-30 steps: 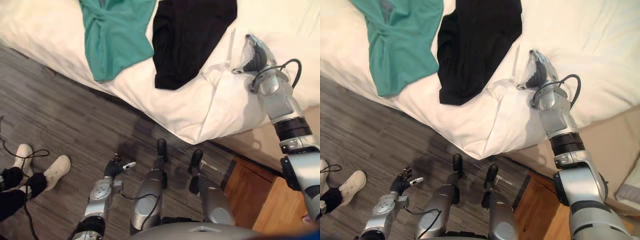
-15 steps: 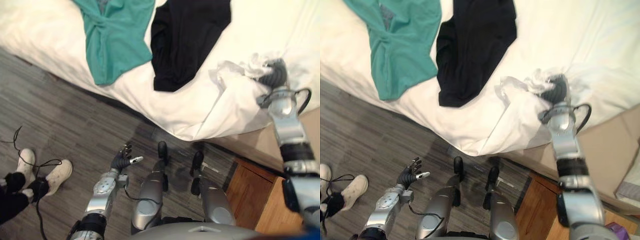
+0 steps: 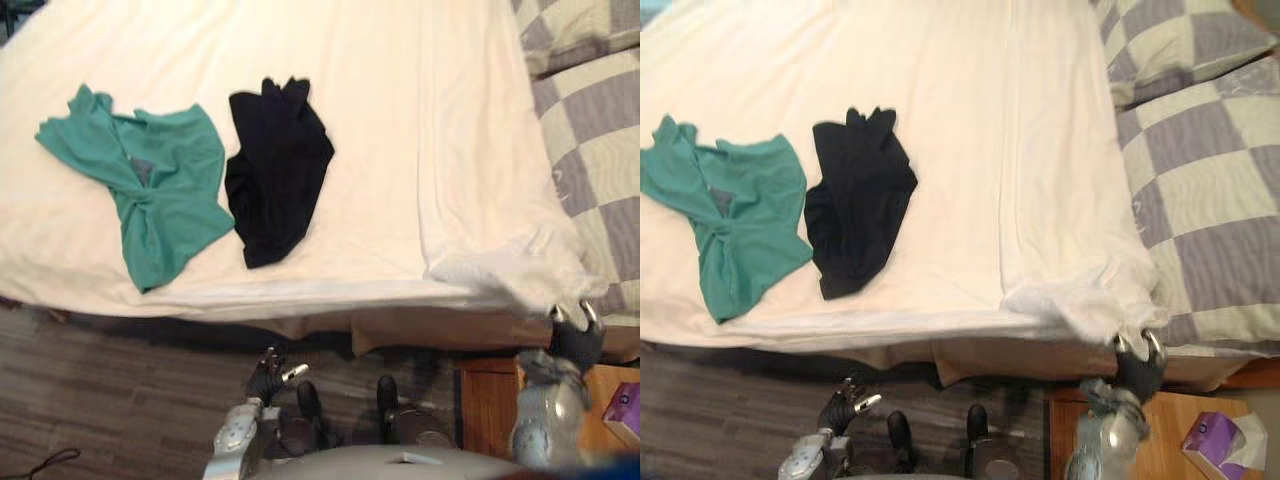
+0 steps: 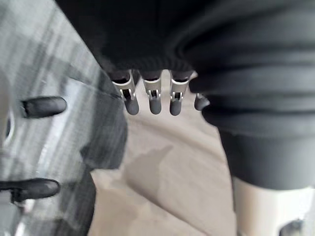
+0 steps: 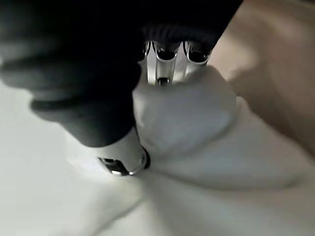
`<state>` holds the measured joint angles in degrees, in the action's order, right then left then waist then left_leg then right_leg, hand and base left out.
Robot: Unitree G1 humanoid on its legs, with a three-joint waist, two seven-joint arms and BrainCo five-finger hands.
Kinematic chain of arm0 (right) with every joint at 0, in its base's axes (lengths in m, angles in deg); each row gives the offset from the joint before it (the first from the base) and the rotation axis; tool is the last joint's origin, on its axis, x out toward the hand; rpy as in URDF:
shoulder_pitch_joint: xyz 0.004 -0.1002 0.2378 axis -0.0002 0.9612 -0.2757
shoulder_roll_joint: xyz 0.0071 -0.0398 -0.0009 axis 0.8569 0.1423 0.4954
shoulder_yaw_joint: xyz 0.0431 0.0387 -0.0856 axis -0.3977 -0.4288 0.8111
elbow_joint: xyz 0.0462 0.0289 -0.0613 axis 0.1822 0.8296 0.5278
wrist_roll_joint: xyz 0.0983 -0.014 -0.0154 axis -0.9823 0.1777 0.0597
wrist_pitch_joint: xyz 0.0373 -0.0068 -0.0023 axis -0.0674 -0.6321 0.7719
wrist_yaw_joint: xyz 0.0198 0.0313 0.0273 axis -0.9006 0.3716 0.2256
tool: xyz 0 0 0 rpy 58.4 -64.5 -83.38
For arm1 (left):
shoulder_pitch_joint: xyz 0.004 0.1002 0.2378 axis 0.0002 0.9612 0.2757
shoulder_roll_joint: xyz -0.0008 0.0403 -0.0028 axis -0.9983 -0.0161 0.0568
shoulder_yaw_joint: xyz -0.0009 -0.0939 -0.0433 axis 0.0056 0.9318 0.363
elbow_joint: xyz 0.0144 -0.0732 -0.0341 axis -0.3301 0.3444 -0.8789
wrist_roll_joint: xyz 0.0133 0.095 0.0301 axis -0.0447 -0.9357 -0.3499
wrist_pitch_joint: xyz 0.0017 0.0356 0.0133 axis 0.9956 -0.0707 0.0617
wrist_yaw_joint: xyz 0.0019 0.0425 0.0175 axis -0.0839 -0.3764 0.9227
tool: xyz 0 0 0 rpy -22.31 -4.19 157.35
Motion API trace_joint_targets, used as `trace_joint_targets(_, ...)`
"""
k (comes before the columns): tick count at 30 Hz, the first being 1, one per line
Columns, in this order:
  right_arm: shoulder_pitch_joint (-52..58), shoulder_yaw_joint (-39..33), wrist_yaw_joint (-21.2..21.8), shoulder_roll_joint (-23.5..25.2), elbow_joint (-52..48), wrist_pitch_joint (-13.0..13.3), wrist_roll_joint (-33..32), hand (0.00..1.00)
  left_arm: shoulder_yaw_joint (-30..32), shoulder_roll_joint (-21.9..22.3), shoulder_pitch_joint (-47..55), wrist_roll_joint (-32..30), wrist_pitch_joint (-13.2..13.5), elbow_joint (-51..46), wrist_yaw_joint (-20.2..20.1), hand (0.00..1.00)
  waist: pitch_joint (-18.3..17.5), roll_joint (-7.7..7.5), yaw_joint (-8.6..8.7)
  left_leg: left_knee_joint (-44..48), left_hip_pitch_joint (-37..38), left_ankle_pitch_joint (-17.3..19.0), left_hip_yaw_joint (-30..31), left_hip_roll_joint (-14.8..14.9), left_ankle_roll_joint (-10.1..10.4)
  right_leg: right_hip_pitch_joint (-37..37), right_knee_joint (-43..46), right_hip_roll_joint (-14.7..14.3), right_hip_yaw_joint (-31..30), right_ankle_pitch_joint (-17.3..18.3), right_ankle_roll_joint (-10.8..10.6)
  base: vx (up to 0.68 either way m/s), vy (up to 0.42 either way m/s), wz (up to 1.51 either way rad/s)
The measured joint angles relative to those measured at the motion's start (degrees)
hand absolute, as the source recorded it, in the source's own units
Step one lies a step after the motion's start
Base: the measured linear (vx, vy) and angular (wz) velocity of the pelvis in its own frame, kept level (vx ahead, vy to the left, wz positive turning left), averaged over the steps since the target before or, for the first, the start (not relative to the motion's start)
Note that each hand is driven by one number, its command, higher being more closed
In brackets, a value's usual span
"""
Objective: Tidy the bed and pick cloth on bed and put in laundry
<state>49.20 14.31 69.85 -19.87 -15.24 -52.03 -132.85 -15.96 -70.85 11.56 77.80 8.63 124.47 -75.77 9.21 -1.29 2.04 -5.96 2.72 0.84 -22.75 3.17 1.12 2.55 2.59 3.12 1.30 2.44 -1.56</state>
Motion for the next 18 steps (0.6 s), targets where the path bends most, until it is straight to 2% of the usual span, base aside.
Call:
trace_joint_targets(2, 1.20, -1.26, 3.22, 0.72, 4.60, 0.91, -8.20, 0.00, 0.17, 0.57, -0.41, 0.57, 1.76, 2.91, -0.07, 0.00, -0.95, 0.71, 0.13, 0.01, 2.57, 0.35, -1.52, -0.08, 0.04, -2.00, 0.21, 0.10, -0.65, 0.50, -0.40, 0.08, 0.018, -0.26)
trace_joint_targets(4, 3.27, -2.68, 5.05, 1.23, 9.64, 1.35, -12.27, 0.00, 0.61, 1.34, -0.52, 1.11, 3.35, 5.60, -0.05, 0.00, -2.77, 1.27, 0.16, 0.00, 3.40, 0.87, -2.07, -0.11, 0.25, -2.61, 0.29, 0.19, -0.78, 0.93, -0.72, 0.07, 0.006, -0.12)
trace_joint_targets(7, 5.11, -5.12, 5.76, 1.84, 15.80, 1.62, -16.17, 0.00, 0.85, 1.66, -0.61, 1.40, 4.97, 8.29, 0.03, 0.00, -3.71, 1.63, 0.17, -0.01, 4.62, 1.91, -3.04, -0.09, 0.83, -3.55, 0.43, 0.19, -1.14, 1.45, -0.59, 0.05, -0.004, -0.13)
trace_joint_targets(10, 6.36, -9.23, 2.33, 2.36, 17.97, 2.95, -16.95, 0.00, 2.08, 2.13, -0.54, 3.17, 5.98, 10.51, 0.07, 0.00, -4.18, 2.17, 0.13, -0.01, 5.44, 2.65, -5.19, -0.09, 0.87, -3.54, 0.58, 0.19, -2.28, 1.48, -0.63, 0.02, -0.008, -0.23)
trace_joint_targets(12, 6.31, -10.93, -4.36, 2.43, 17.59, 6.37, -16.32, 0.00, 2.34, 2.69, -0.51, 3.48, 6.06, 10.87, 0.26, 0.00, -4.52, 2.30, 0.08, -0.01, 6.17, 3.16, -6.25, -0.13, 0.81, -3.56, 1.41, 0.28, -2.42, 1.94, -0.92, 0.00, -0.013, -0.16)
trace_joint_targets(13, 6.36, -10.92, -5.34, 2.39, 17.05, 6.86, -16.16, 0.00, 2.34, 2.66, -0.46, 3.49, 6.06, 10.86, 0.42, 0.00, -4.57, 2.25, 0.09, -0.01, 6.30, 3.21, -6.34, -0.15, 0.82, -3.56, 1.66, 0.33, -2.43, 2.14, -1.02, 0.00, -0.023, -0.07)
trace_joint_targets(14, 6.59, -10.58, -7.66, 2.18, 14.10, 8.06, -15.73, 1.00, 2.32, 2.95, -0.32, 3.53, 5.97, 10.74, 1.31, 0.00, -4.66, 2.17, 0.33, -0.02, 6.45, 3.81, -6.45, -0.22, 0.50, -3.56, 2.07, 0.43, -2.38, 2.44, -1.02, 0.00, -0.015, 0.07)
trace_joint_targets(16, 6.58, -8.85, -9.09, 2.08, 6.45, 10.50, -13.49, 1.00, 2.14, 3.29, -0.19, 3.53, 5.75, 9.94, 2.28, 0.00, -4.63, 2.02, 0.66, -0.02, 6.42, 4.01, -8.67, -0.09, 0.70, -3.52, 2.06, 0.95, -1.82, 2.62, -1.09, 0.00, -0.010, 0.16)
trace_joint_targets(18, 5.04, -3.89, -5.75, 1.39, -5.54, 13.02, -9.35, 1.00, 0.99, 3.16, 0.28, 3.42, 4.57, 7.89, 4.02, 0.00, -4.40, 1.60, 0.05, 0.05, 6.33, 3.87, -9.06, -0.13, 0.83, -3.49, 2.27, 1.26, -1.37, 2.79, -1.40, 0.01, -0.004, 0.14)
